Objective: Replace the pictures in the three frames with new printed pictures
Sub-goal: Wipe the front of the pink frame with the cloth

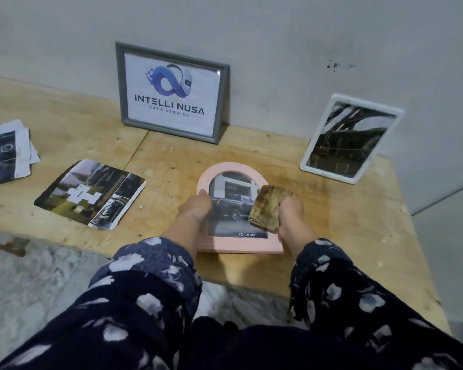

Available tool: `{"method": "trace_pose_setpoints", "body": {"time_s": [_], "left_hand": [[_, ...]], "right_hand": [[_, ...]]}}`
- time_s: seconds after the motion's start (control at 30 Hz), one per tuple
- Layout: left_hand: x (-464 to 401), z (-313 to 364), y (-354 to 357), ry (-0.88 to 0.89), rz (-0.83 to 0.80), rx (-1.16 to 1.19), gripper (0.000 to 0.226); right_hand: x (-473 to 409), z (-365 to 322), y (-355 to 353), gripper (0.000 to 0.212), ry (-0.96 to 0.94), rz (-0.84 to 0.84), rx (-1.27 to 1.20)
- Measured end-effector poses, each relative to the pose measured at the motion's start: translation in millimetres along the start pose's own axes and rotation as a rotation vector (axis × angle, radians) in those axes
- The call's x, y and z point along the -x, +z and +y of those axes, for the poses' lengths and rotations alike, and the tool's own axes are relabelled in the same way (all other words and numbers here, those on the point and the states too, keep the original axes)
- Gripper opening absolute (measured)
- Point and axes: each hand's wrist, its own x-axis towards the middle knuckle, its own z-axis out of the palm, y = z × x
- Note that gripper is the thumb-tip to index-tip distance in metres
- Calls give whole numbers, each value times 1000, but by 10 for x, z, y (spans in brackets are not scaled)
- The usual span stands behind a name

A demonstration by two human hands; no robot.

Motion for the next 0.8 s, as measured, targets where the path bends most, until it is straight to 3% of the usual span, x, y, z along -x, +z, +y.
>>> {"method": "trace_pose_setpoints", "body": {"time_s": [0.07, 0.17, 0.47, 0.6, 0.8], "left_hand": [[-117, -67, -92, -28, 18, 117, 72], [17, -112, -364, 11, 122, 255, 51], [-71, -739, -1592, -9, 550, 456, 37], [-253, -1012, -2170, -7, 687, 498, 38], [-710, -1107, -2908, -1, 703, 578, 27]], "right_hand": [[-22, -90, 83, 38, -14, -32, -6], [5, -173, 319, 31, 10, -95, -6], [413, -329, 1611, 28, 36, -386, 117], [482, -347, 2238, 29, 9, -399, 185], [370, -294, 3064, 45, -151, -340, 281]]}}
